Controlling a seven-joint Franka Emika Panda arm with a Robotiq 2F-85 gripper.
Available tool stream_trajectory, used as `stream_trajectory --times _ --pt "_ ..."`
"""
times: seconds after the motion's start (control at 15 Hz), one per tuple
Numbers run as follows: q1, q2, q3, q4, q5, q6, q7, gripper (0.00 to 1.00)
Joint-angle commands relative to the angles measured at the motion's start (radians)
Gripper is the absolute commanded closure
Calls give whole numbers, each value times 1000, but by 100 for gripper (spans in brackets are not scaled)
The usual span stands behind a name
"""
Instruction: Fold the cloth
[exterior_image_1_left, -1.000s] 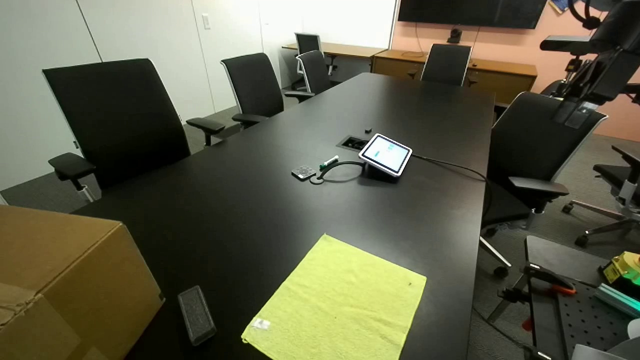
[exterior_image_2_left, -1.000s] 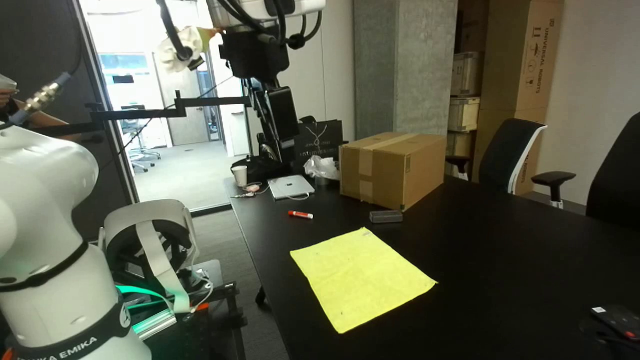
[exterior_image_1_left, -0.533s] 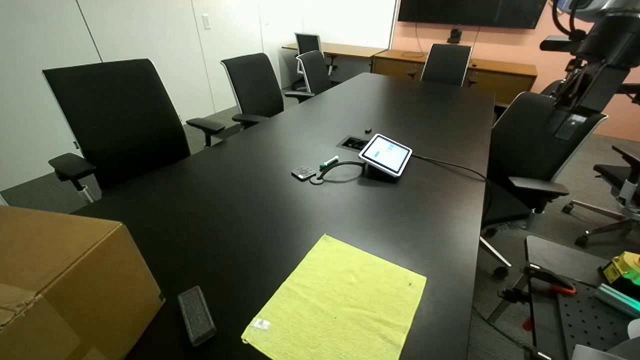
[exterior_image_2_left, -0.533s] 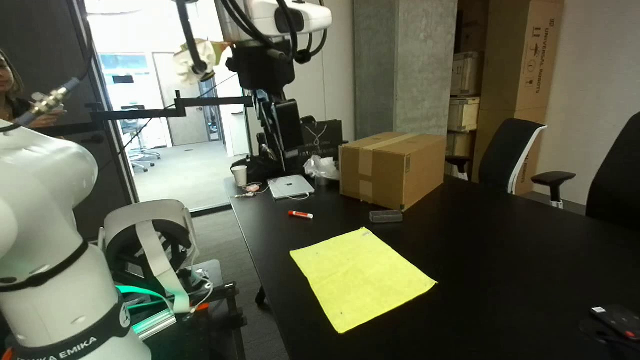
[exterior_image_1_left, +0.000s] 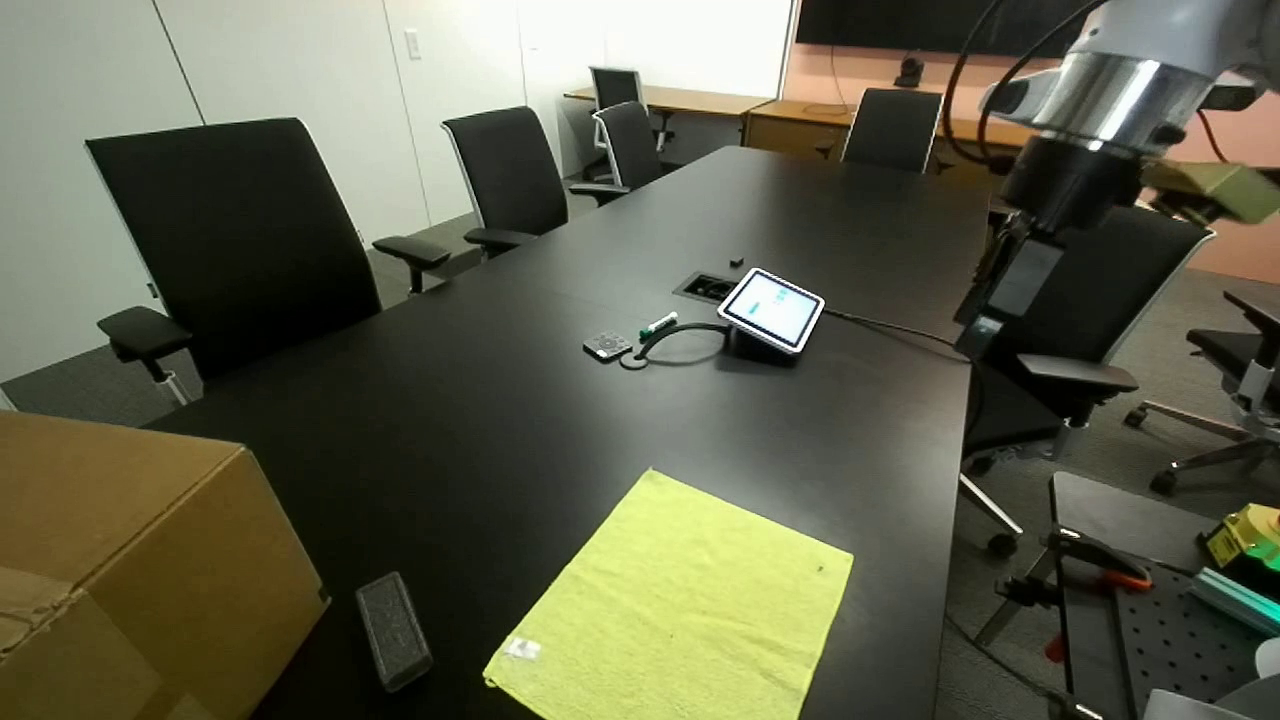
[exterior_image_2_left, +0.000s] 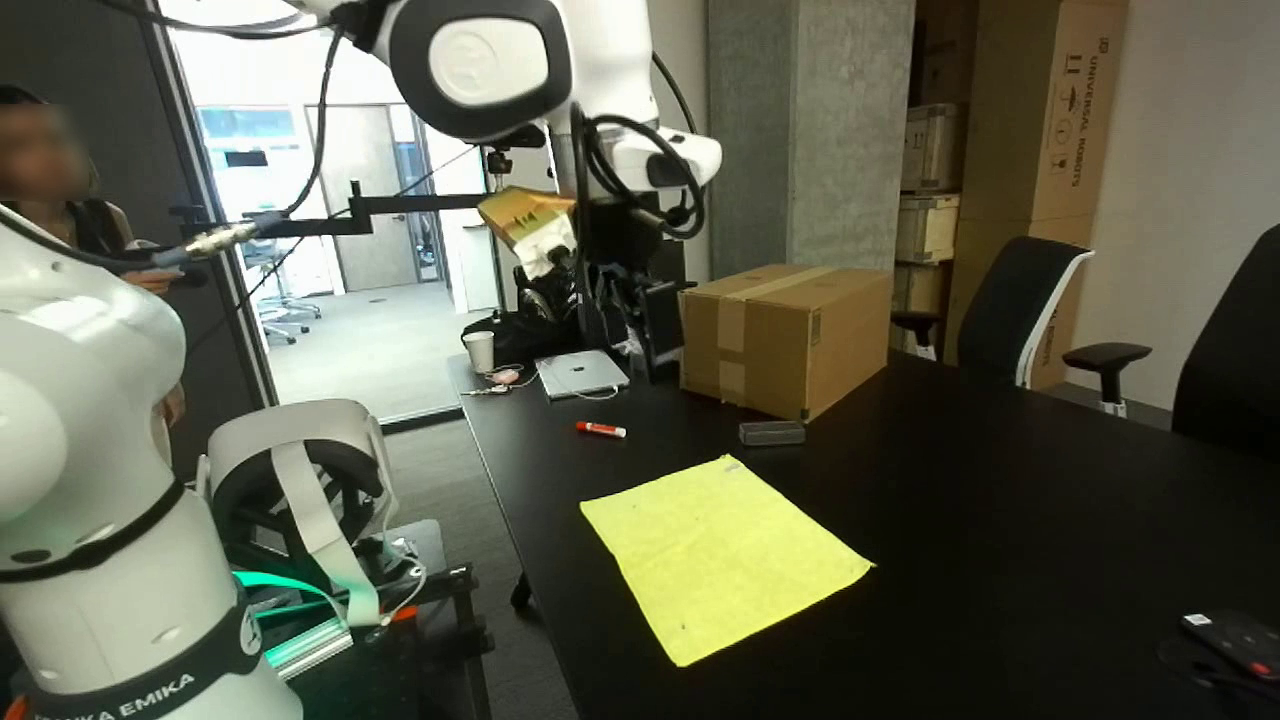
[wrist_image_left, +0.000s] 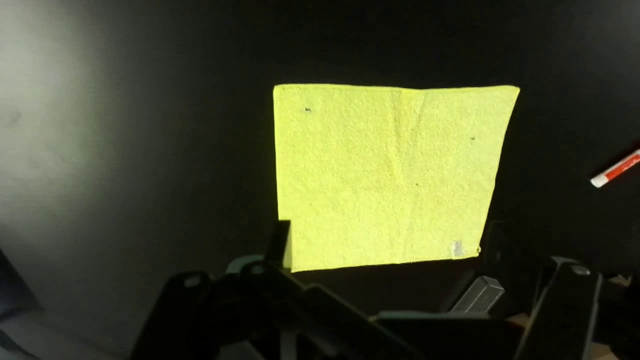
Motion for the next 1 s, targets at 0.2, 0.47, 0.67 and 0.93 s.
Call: stream_trajectory --times 0.2,0.47,0.67,0.93 --pt "34 313 67 61 132 240 107 0" --pt "26 461 100 87 155 292 164 0" --pt "19 543 114 88 156 355 174 0" --pt "11 666 144 92 252 474 104 0"
